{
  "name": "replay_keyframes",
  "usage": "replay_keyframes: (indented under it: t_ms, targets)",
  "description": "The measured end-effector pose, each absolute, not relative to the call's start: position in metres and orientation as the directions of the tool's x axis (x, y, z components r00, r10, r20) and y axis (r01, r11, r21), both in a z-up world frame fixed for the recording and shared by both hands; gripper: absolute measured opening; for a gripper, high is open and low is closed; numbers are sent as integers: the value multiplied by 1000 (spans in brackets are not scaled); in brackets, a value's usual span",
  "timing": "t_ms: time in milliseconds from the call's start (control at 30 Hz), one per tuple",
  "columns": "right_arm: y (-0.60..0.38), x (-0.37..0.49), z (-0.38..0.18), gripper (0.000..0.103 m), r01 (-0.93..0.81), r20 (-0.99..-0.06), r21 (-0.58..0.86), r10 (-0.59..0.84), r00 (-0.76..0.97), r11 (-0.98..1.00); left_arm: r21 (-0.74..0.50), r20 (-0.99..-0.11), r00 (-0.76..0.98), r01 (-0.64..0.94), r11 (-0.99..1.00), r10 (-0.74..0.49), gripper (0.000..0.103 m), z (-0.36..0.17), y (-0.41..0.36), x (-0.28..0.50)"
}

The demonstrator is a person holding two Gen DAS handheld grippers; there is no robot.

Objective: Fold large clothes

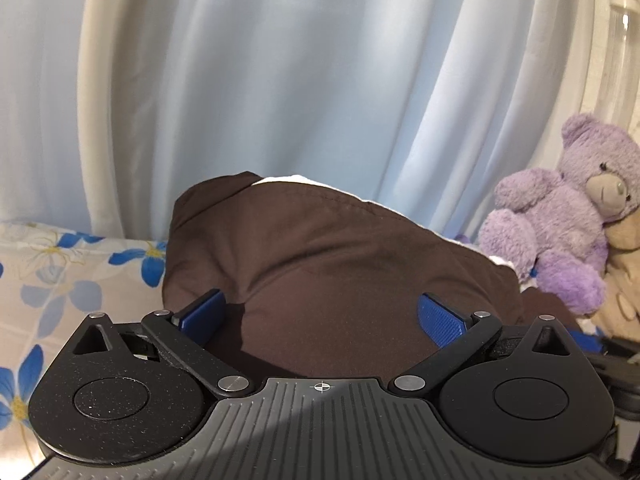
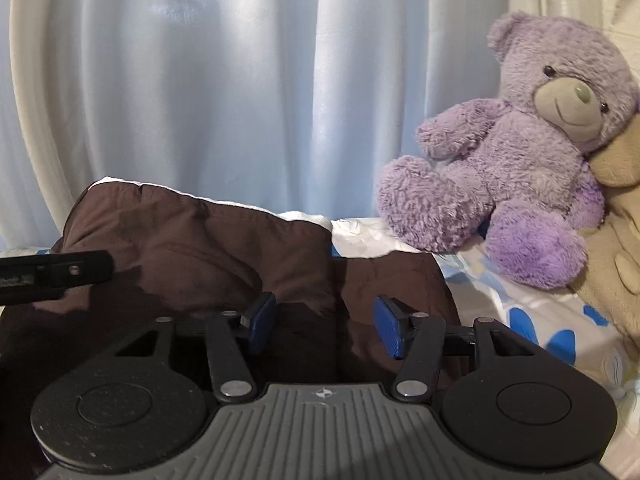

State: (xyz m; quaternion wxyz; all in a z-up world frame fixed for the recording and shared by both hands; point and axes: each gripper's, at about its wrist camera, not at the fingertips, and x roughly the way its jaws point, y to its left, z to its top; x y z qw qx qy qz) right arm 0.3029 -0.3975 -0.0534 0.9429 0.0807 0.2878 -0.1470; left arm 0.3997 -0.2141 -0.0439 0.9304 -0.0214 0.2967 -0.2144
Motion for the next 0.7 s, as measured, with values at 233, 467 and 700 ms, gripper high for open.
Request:
replay_keyframes:
  t_ms: [233, 467, 700]
  targets:
    - [-400, 295, -75, 54, 337, -513, 100, -242, 824, 936, -110, -527, 764, 373, 921, -372, 103, -56, -225, 401]
    - [-407, 288, -64, 55, 330, -508, 160, -209, 836, 930, -122, -536, 750, 385, 915, -387, 103, -43, -214, 393]
    - [-389, 244, -59, 59, 341, -444, 144, -247, 861, 929, -192, -499, 766, 358, 914, -405, 103, -46, -190, 359]
